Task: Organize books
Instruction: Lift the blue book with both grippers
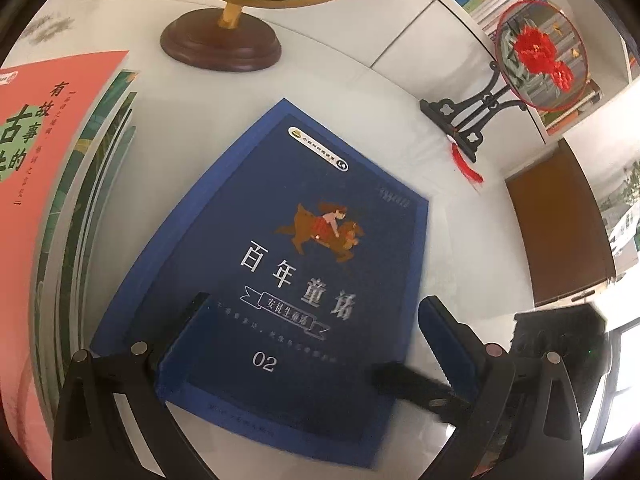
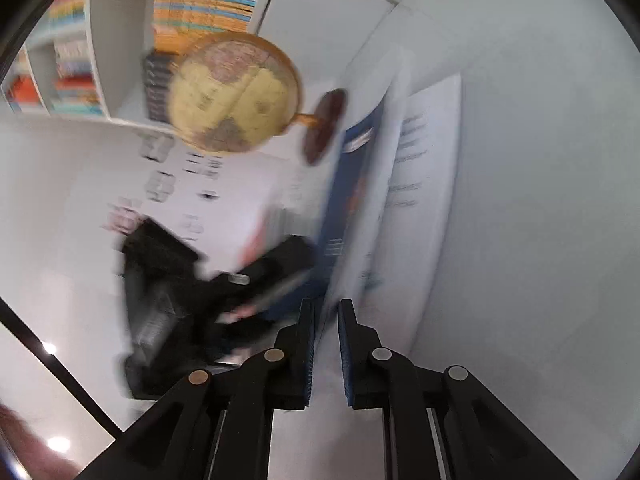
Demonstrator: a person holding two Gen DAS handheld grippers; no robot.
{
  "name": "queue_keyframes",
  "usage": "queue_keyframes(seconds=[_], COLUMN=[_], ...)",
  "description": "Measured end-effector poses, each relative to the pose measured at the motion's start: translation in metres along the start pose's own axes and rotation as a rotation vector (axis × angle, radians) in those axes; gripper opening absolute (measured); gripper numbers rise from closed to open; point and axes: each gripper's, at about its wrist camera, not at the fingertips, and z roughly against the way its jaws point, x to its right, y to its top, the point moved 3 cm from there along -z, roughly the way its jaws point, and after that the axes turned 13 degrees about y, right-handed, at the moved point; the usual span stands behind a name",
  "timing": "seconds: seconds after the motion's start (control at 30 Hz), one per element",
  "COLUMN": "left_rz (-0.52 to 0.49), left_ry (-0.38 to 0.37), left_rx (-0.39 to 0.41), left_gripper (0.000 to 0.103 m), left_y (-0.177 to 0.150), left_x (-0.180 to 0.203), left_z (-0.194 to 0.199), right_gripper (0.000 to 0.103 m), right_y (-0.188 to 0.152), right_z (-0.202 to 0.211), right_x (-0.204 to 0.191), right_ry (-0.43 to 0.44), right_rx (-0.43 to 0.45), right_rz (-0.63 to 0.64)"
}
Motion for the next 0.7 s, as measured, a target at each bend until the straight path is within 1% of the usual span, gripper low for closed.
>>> queue_keyframes(seconds=[0.03, 0.07, 0.13, 0.2, 0.23, 0.3, 0.37, 0.43, 0.47, 0.5, 0.53, 0.57, 0.6, 0.67, 0.7], left_rz=[0.009, 0.021, 0.037, 0.023, 0.019, 0.022, 0.033, 0.088, 0.117, 0.146, 0.158, 0.17, 0.18, 0.209, 0.232], left_ry=[0.003, 0.003, 0.014, 0.091, 0.102, 0.109, 0.108, 0.071, 0.05, 0.025, 0.006, -0.038, -0.084, -0.175, -0.229], left_rx=[-0.006, -0.015, -0.017, 0.001, 0.002, -0.012, -0.003, -0.007, -0.02, -0.042, -0.06, -0.083, -0.102, -0.121, -0.135], left_gripper=[0.099, 0.099, 0.099, 0.099, 0.099, 0.1, 0.101, 0.101, 0.101, 0.101, 0.101, 0.101, 0.101, 0.101, 0.101], left_y=[0.001, 0.003, 0.004, 0.005, 0.005, 0.004, 0.004, 0.006, 0.008, 0.008, 0.009, 0.008, 0.006, 0.004, 0.003], left_x=[0.0, 0.0, -0.001, -0.002, -0.002, -0.001, -0.002, -0.007, -0.01, -0.013, -0.013, -0.013, -0.012, -0.01, -0.008], left_z=[0.0, 0.0, 0.001, 0.004, 0.004, 0.001, 0.001, 0.001, 0.001, -0.001, -0.003, -0.006, -0.008, -0.01, -0.012], right_gripper=[0.01, 0.007, 0.006, 0.005, 0.005, 0.004, 0.004, 0.005, 0.005, 0.005, 0.005, 0.006, 0.006, 0.006, 0.007], right_y=[-0.002, -0.004, -0.004, -0.003, -0.003, 0.002, 0.005, 0.008, 0.009, 0.011, 0.013, 0.014, 0.016, 0.019, 0.021], right_z=[-0.004, -0.003, 0.001, 0.009, 0.014, 0.024, 0.03, 0.035, 0.038, 0.042, 0.044, 0.047, 0.05, 0.053, 0.056], right_x=[0.004, 0.006, 0.003, -0.004, -0.008, -0.009, -0.009, -0.017, -0.021, -0.024, -0.026, -0.028, -0.031, -0.036, -0.036], right_ry=[-0.08, -0.087, -0.032, 0.015, 0.03, 0.094, 0.192, 0.234, 0.278, 0.349, 0.396, 0.443, 0.455, 0.448, 0.468], right_rx=[-0.029, -0.024, 0.004, 0.031, 0.045, 0.064, 0.087, 0.097, 0.1, 0.118, 0.128, 0.137, 0.143, 0.144, 0.148], right_rz=[0.013, 0.016, 0.007, 0.018, 0.028, -0.009, -0.061, -0.059, -0.068, -0.093, -0.111, -0.127, -0.12, -0.104, -0.116])
